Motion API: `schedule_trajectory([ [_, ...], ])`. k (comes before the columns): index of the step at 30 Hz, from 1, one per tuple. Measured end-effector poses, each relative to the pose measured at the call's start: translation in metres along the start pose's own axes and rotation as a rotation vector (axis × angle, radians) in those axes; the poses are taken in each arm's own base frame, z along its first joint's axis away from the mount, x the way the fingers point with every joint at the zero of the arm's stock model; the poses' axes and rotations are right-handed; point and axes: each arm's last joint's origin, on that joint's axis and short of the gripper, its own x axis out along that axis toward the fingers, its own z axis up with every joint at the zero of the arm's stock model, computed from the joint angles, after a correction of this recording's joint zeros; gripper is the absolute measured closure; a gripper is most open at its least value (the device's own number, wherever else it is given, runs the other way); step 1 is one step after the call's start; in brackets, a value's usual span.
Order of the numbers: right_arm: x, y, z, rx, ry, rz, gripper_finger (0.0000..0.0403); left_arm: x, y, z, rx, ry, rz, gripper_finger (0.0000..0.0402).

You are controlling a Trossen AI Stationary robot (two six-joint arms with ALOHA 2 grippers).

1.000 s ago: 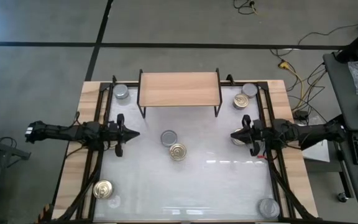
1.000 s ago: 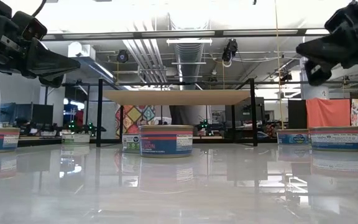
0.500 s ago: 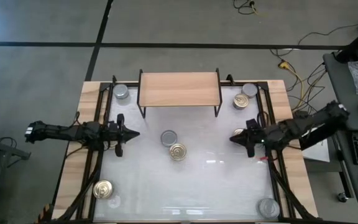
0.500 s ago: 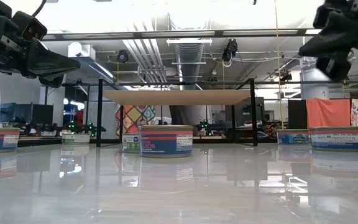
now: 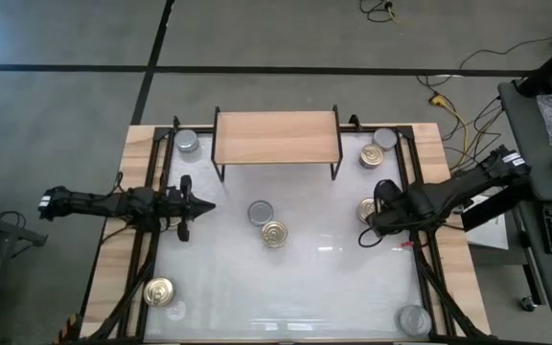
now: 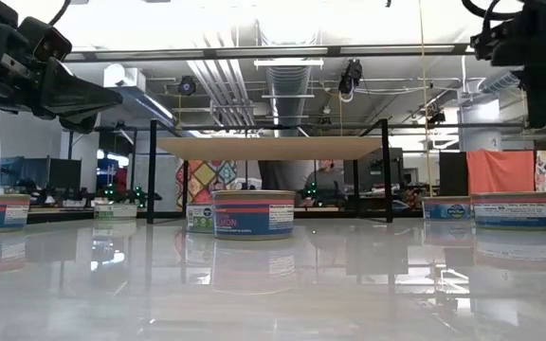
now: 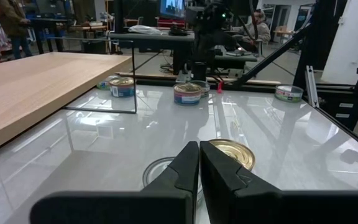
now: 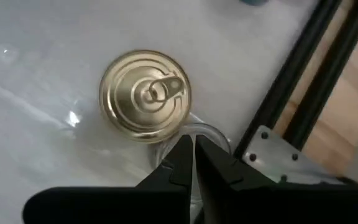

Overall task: Stack canned seafood by type on shelf
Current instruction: Put the blue-pink tuna can on the shelf

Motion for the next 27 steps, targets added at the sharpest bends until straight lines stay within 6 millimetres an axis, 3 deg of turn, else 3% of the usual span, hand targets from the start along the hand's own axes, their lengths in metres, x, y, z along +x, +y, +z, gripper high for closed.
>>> schedule_trajectory([
  [10, 0.05, 0.035, -0.007, 0.101, -0.019, 0.101, 0.039, 0.0, 0.0, 0.0, 0.0, 0.0, 0.0, 0.0401],
  [22, 0.071, 0.058, -0.009, 0.0, 0.043, 0.022, 0.039, 0.0, 0.0, 0.0, 0.0, 0.0, 0.0, 0.0401],
  [25, 0.069, 0.068, -0.006, 0.016, 0.04, 0.096, 0.039, 0.0, 0.0, 0.0, 0.043, 0.0, 0.001, 0.0401],
  [27, 0.061, 0.082, -0.003, -0.003, 0.017, 0.237, 0.039, 0.0, 0.0, 0.0, 0.106, -0.001, 0.0, 0.0401],
])
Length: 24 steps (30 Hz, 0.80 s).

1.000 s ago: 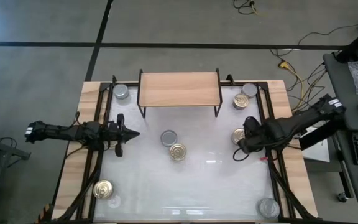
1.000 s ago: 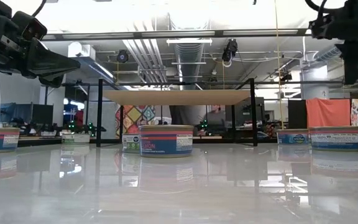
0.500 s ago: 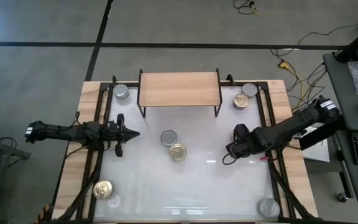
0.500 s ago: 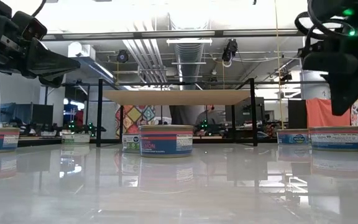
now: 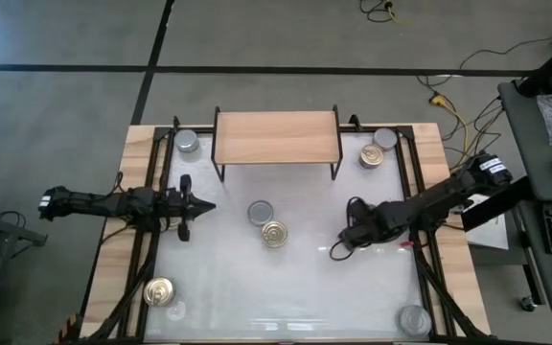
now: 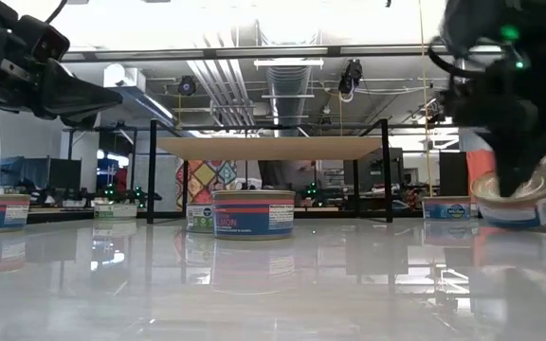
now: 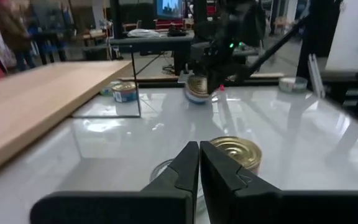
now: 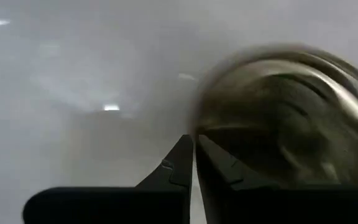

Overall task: Stack canned seafood by type on shelf
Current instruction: Put the blue-pink tuna can on the shelf

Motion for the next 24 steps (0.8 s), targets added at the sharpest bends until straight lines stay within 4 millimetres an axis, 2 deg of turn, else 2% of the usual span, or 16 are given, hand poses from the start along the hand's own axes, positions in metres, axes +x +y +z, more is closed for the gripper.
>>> schedule_trajectory([
  [2, -0.011, 0.011, 0.005, -0.031, -0.041, 0.117, 0.039, 0.0, 0.0, 0.0, 0.061, 0.0, 0.0, 0.0401],
  [4, -0.023, 0.012, 0.009, -0.046, -0.083, 0.129, 0.039, 0.0, 0.0, 0.0, 0.091, 0.0, 0.0, 0.0401],
  [7, -0.034, -0.002, 0.01, -0.046, -0.104, 0.034, 0.039, 0.0, 0.0, 0.002, 0.061, -0.023, 0.001, 0.0401],
  [9, -0.038, -0.011, 0.007, -0.041, -0.083, -0.016, 0.039, 0.0, 0.0, 0.005, -0.073, -0.053, 0.0, 0.0401],
  [13, -0.027, -0.02, -0.008, -0.07, -0.005, -0.069, 0.039, -0.001, 0.001, 0.013, -0.34, -0.135, -0.016, 0.0401],
  [16, -0.013, -0.018, -0.019, -0.099, 0.048, -0.075, 0.039, -0.001, 0.001, 0.017, -0.338, -0.171, -0.015, 0.0401],
  [19, -0.001, -0.008, -0.022, -0.121, 0.04, -0.048, 0.039, -0.001, 0.002, 0.02, -0.384, -0.211, 0.023, 0.0401],
  [24, 0.009, 0.023, -0.011, -0.179, -0.05, 0.123, 0.039, 0.003, -0.003, 0.03, -0.409, -0.282, -0.11, 0.0401],
])
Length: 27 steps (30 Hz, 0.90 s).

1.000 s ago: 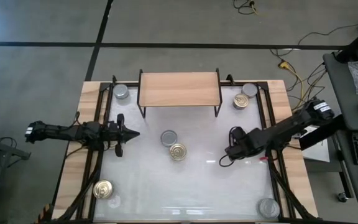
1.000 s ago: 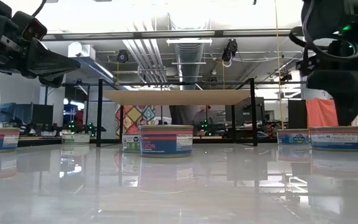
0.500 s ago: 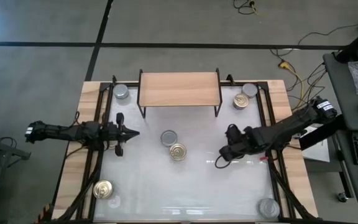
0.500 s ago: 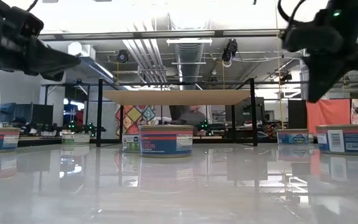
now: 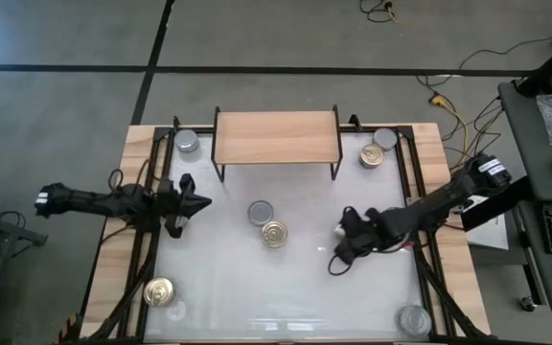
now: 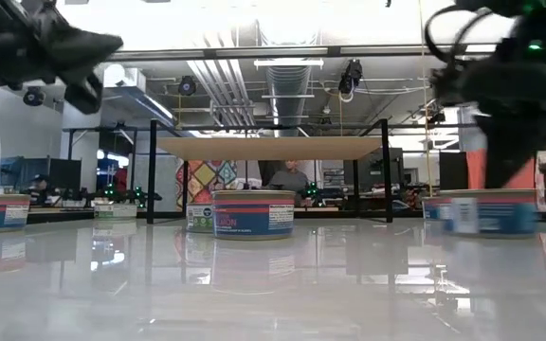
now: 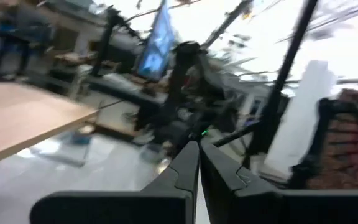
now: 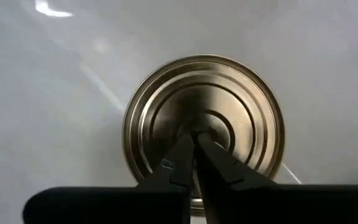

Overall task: Stack canned seafood by type on shelf
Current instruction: Put the blue-pink tuna can on the shelf

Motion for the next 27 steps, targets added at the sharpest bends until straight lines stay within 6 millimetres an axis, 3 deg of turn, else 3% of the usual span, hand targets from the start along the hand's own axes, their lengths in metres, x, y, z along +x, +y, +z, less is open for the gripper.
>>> schedule_trajectory([
  [3, -0.004, 0.011, 0.014, -0.033, -0.086, 0.047, 0.039, 0.006, -0.002, 0.001, 0.01, -0.031, -0.015, 0.0401],
  [7, -0.027, 0.012, 0.026, -0.101, -0.237, 0.042, 0.039, 0.014, -0.001, -0.001, 0.005, -0.044, 0.023, 0.0401],
  [12, -0.04, 0.004, 0.019, -0.255, -0.236, 0.044, 0.0371, 0.031, 0.0, -0.006, 0.028, 0.037, 0.084, 0.038],
  [15, -0.041, -0.008, 0.018, -0.323, -0.169, -0.001, 0.0331, 0.049, -0.002, -0.005, 0.085, 0.081, 0.144, 0.0346],
  [20, -0.036, -0.027, 0.024, -0.459, -0.077, -0.124, 0.023, 0.083, -0.006, -0.005, 0.18, 0.152, 0.211, 0.0293],
  [24, -0.028, -0.035, 0.036, -0.555, -0.083, -0.202, 0.0168, 0.111, -0.016, -0.019, 0.242, 0.255, 0.192, 0.0287],
  [27, -0.019, -0.038, 0.044, -0.574, -0.09, -0.256, 0.015, 0.13, -0.03, -0.034, 0.271, 0.327, 0.195, 0.0296],
])
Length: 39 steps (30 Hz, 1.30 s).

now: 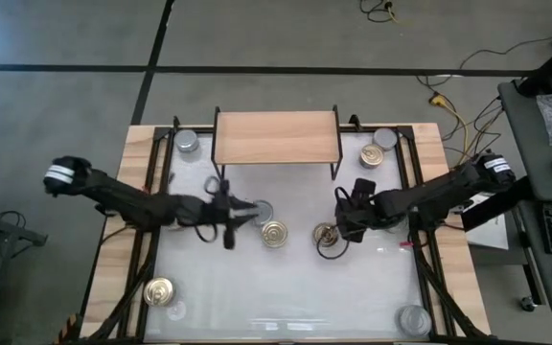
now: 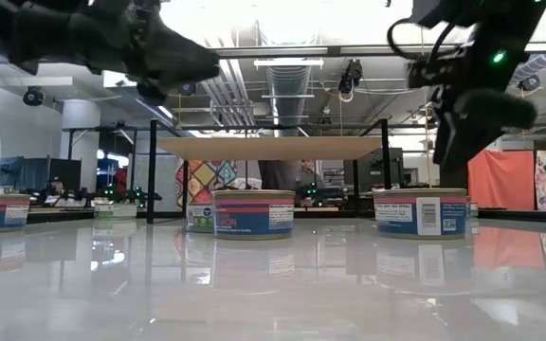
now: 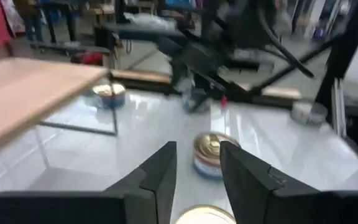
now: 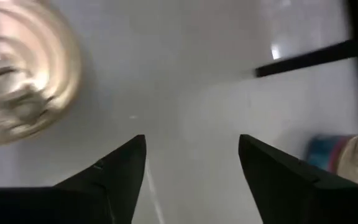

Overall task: Stack canned seafood by type on shelf
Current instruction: Put the blue-pink tuna can on the shelf

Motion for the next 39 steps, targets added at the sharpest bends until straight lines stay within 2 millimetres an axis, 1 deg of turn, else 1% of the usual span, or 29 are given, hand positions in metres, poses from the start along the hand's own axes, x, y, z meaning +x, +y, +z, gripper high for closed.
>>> schedule_trajectory([
  [3, 0.008, 0.002, 0.005, -0.015, -0.017, 0.003, 0.0151, 0.015, -0.026, -0.008, 0.034, 0.046, -0.001, 0.0306],
  [5, 0.012, 0.007, 0.01, -0.003, -0.047, 0.025, 0.0157, 0.023, -0.042, -0.015, 0.032, 0.065, 0.033, 0.0313],
  [8, 0.015, 0.012, 0.013, 0.002, -0.069, 0.045, 0.0165, 0.029, -0.067, -0.028, 0.036, 0.075, 0.091, 0.0321],
  [10, 0.018, 0.014, 0.013, -0.006, -0.051, 0.043, 0.0168, 0.035, -0.083, -0.036, 0.049, 0.081, 0.109, 0.0324],
  [13, 0.021, 0.017, 0.012, -0.003, -0.04, 0.045, 0.017, 0.046, -0.104, -0.043, 0.045, 0.093, 0.088, 0.0324],
  [17, 0.023, 0.024, 0.012, 0.009, -0.024, 0.102, 0.017, 0.064, -0.126, -0.052, 0.042, 0.135, 0.054, 0.0325],
  [22, 0.015, 0.04, 0.006, 0.052, 0.0, 0.228, 0.017, 0.089, -0.145, -0.068, 0.04, 0.236, 0.084, 0.0325],
  [26, 0.003, 0.061, 0.004, 0.082, 0.002, 0.431, 0.0175, 0.11, -0.159, -0.079, 0.047, 0.297, 0.108, 0.0325],
  [28, -0.004, 0.072, 0.001, 0.055, -0.018, 0.487, 0.0176, 0.117, -0.165, -0.081, 0.074, 0.346, 0.109, 0.0325],
  [30, -0.009, 0.078, -0.004, 0.02, -0.029, 0.484, 0.0176, 0.121, -0.169, -0.082, 0.108, 0.416, 0.126, 0.0325],
  [32, -0.013, 0.082, -0.01, -0.013, -0.047, 0.439, 0.0174, 0.123, -0.17, -0.081, 0.137, 0.47, 0.149, 0.0325],
  [35, -0.017, 0.088, -0.017, -0.072, -0.095, 0.397, 0.0161, 0.123, -0.171, -0.078, 0.156, 0.496, 0.161, 0.0325],
  [37, -0.013, 0.089, -0.024, -0.095, -0.078, 0.388, 0.0144, 0.124, -0.17, -0.078, 0.153, 0.5, 0.157, 0.0325],
  [39, -0.005, 0.087, -0.031, -0.077, -0.05, 0.374, 0.0123, 0.125, -0.169, -0.078, 0.128, 0.521, 0.135, 0.0325],
])
